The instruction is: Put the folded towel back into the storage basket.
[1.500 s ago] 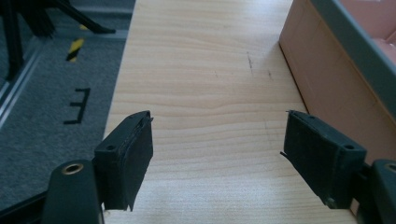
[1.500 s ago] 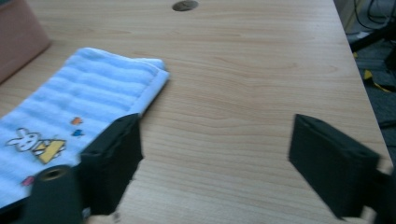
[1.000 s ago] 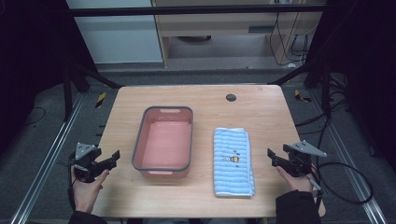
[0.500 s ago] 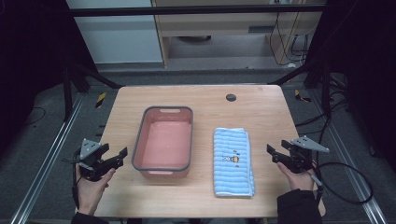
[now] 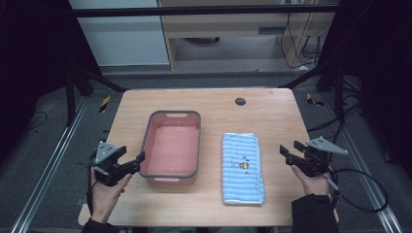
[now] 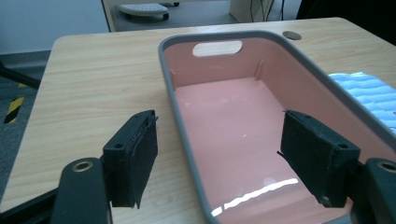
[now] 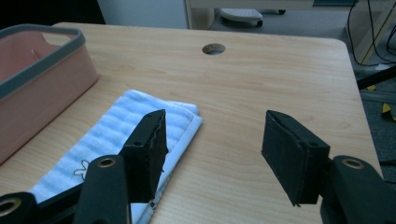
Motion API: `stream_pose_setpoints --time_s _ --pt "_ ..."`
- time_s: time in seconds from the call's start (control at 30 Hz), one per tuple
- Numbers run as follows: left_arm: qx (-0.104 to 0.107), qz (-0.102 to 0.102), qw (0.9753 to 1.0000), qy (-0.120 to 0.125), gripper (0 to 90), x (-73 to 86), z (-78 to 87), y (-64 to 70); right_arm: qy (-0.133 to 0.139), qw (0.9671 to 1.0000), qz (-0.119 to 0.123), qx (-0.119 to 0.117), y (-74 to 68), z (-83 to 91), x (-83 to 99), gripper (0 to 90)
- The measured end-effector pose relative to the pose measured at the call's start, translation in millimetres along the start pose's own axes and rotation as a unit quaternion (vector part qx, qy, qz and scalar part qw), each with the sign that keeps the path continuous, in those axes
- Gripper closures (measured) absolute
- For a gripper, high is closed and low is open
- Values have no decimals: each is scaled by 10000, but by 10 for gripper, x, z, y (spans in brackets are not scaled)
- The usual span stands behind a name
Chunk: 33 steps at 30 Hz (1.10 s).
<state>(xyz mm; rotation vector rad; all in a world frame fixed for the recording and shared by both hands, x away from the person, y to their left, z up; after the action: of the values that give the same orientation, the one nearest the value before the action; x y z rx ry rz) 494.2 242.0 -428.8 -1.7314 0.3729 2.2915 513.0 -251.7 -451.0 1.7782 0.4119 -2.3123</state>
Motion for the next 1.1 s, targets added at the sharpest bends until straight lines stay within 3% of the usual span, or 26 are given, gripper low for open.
stream_pose_setpoints --time_s 0.1,0.27,0.57,1.1 --pt "33 -33 10000 43 276 -36 -21 71 76 10000 24 -3 -9 -1 -85 424" --pt "268 -100 9996 52 276 -77 -111 324 76 9999 130 -41 -41 -27 -167 448" --pt "480 -229 9986 -3 288 -75 -239 657 56 9998 143 -103 -107 -137 -249 438" --pt "803 -382 9960 -60 334 -25 -357 1089 -1 9995 239 -198 -212 -351 -298 420"
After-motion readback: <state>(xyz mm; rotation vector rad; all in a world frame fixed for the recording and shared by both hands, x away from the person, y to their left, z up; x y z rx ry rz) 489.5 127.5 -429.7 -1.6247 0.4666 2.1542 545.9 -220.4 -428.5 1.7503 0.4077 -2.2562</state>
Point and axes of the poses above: each handheld gripper's, and its own axes: z roughly backward along the jaws, x roughly out of its underside, y roughly to its right, the point moved 8 cm from there along -z, roughly forward along the jaws, and after that the axes turned 12 degrees about y, right-handed, at the moved point
